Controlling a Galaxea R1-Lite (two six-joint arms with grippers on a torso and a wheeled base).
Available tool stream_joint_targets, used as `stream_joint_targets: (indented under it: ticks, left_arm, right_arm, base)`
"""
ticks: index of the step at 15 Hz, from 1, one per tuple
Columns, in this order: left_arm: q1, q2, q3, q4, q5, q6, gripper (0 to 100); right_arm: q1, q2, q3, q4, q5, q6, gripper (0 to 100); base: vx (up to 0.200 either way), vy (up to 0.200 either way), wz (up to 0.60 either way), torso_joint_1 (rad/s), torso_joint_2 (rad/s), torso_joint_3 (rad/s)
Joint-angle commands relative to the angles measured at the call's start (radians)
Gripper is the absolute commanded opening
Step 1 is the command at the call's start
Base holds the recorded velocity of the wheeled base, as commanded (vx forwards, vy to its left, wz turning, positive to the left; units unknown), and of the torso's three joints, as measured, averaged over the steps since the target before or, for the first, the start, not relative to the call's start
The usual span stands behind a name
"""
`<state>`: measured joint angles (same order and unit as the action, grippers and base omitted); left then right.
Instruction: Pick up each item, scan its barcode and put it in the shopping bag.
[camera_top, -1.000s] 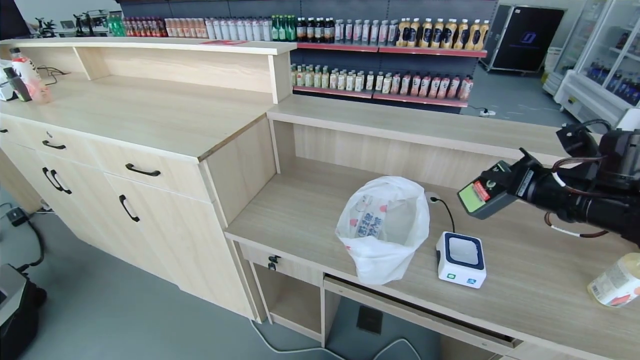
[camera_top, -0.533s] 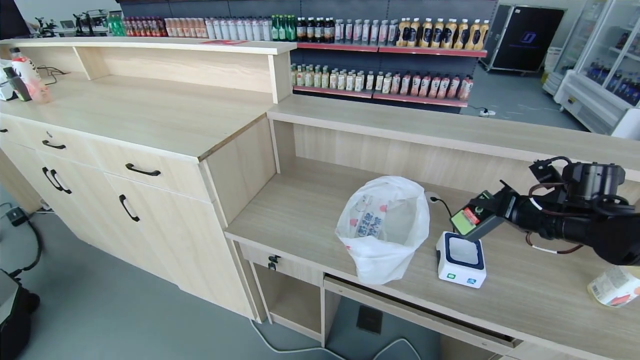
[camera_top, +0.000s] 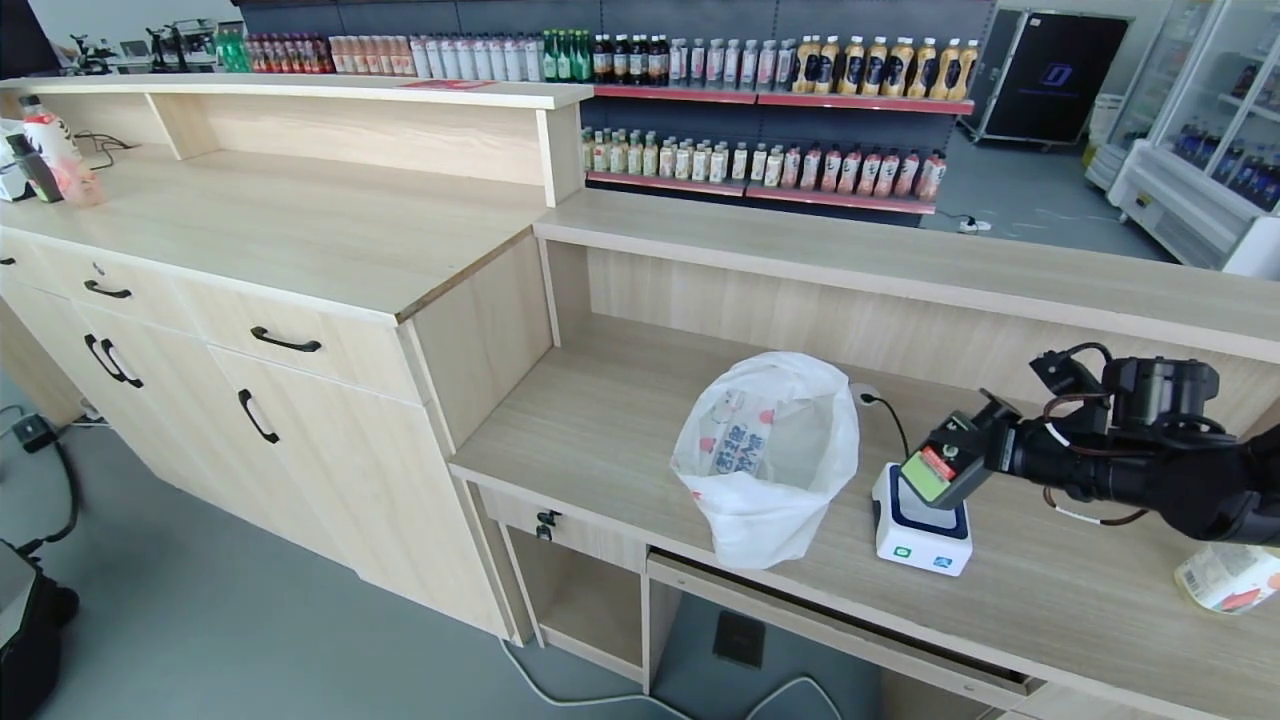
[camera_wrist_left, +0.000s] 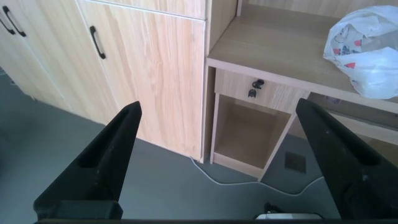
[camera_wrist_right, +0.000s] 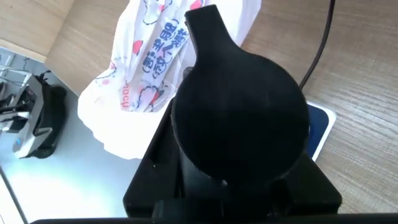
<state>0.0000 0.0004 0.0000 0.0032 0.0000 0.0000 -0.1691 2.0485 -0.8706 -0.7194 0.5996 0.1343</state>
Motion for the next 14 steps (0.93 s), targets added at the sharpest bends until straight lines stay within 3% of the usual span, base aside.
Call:
stream_joint_targets:
  ticks: [1,5,14]
  left_arm:
    - [0.000,0.000,0.000,0.000,0.000,0.000,100]
    - [0.000,0.000,0.000,0.000,0.000,0.000,100]
    - [0.000,0.000,0.000,0.000,0.000,0.000,100]
  right_arm:
    - [0.014,0.028,-0.014,0.000,0.003,-0.002,0]
    - [0.023,0.076,-0.033,-0.002,0.003,-0.081,0]
    - [0.049,0.108,-0.064,-0.003,0.002,-0.088,0]
  base:
    - [0.000,0.000,0.00,0.000,0.00,0.000]
    - [0.000,0.000,0.00,0.000,0.00,0.000]
    - [0.000,0.000,0.00,0.000,0.00,0.000]
